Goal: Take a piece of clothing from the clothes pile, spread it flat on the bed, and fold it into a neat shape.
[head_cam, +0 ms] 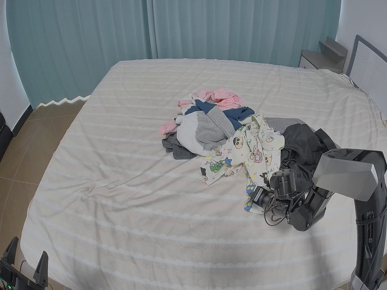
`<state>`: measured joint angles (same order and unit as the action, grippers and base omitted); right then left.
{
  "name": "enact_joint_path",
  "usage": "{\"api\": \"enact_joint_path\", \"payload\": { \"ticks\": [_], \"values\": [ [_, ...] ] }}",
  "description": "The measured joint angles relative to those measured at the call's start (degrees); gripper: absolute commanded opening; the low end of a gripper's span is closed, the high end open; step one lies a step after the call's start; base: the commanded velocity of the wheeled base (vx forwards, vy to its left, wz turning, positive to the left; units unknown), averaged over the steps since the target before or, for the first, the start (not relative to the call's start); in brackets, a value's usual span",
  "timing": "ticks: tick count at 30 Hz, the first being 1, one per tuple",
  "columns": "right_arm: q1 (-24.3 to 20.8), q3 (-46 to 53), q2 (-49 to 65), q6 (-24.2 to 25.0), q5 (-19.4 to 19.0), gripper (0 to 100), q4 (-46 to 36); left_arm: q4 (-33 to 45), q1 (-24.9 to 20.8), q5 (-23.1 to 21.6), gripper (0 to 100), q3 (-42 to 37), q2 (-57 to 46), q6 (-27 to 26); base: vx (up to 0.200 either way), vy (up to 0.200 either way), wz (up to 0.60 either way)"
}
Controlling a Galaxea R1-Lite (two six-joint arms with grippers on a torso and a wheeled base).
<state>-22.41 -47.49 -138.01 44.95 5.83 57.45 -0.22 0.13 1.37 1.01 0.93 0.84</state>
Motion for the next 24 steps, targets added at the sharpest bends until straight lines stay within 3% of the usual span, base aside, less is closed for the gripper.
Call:
{"api": "enact_joint_path", "payload": {
  "ticks": [12, 24],
  "values": [
    [0.4, 3.7, 6.9, 0.0, 0.7, 0, 0.0, 0.0, 0.0, 0.0, 100, 0.0, 0.0, 0.0, 0.000, 0.000, 0.00],
    [-4.5, 14.0, 31.6, -0.7, 1.1, 0, -1.2, 0.0, 0.0, 0.0, 100, 0.0, 0.0, -0.8, 0.000, 0.000, 0.00]
  ]
}}
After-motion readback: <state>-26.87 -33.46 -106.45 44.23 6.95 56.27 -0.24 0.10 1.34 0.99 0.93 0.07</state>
